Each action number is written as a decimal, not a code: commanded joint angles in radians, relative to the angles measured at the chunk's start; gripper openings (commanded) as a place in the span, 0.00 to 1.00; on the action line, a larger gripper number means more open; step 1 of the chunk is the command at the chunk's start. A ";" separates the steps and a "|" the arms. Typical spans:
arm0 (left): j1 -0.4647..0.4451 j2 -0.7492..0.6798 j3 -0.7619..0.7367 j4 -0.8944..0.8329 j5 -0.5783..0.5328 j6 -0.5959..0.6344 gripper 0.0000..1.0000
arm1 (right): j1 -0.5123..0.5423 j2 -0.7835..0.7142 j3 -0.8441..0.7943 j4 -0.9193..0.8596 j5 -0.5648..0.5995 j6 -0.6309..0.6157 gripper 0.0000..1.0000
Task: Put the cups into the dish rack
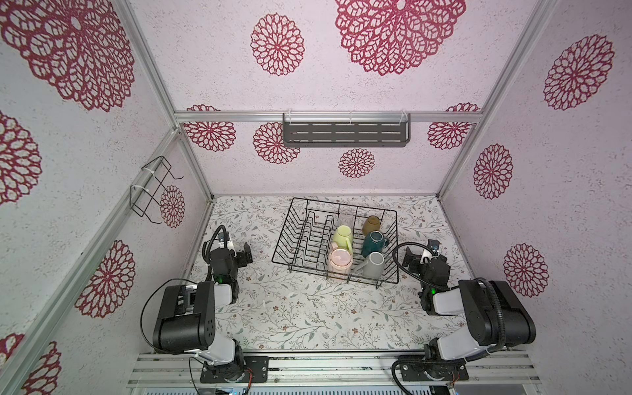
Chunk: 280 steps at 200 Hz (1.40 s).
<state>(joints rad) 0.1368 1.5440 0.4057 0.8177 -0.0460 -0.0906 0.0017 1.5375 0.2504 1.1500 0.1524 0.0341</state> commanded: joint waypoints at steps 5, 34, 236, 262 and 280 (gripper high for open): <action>0.007 -0.002 0.011 0.051 0.022 -0.007 0.97 | 0.004 -0.007 0.013 0.025 -0.004 -0.015 0.99; 0.007 0.002 0.008 0.064 0.021 -0.012 0.97 | 0.004 -0.007 0.013 0.025 -0.004 -0.015 0.99; 0.007 0.001 0.008 0.066 0.021 -0.012 0.97 | 0.023 -0.004 0.017 0.021 0.028 -0.027 0.99; 0.007 0.002 0.008 0.065 0.022 -0.012 0.97 | 0.026 -0.004 0.017 0.020 0.033 -0.030 0.99; 0.007 0.002 0.008 0.066 0.022 -0.014 0.97 | 0.026 -0.004 0.018 0.020 0.033 -0.030 0.99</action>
<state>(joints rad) 0.1387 1.5440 0.4065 0.8532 -0.0341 -0.1055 0.0219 1.5375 0.2504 1.1465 0.1642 0.0181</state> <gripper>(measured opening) 0.974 0.989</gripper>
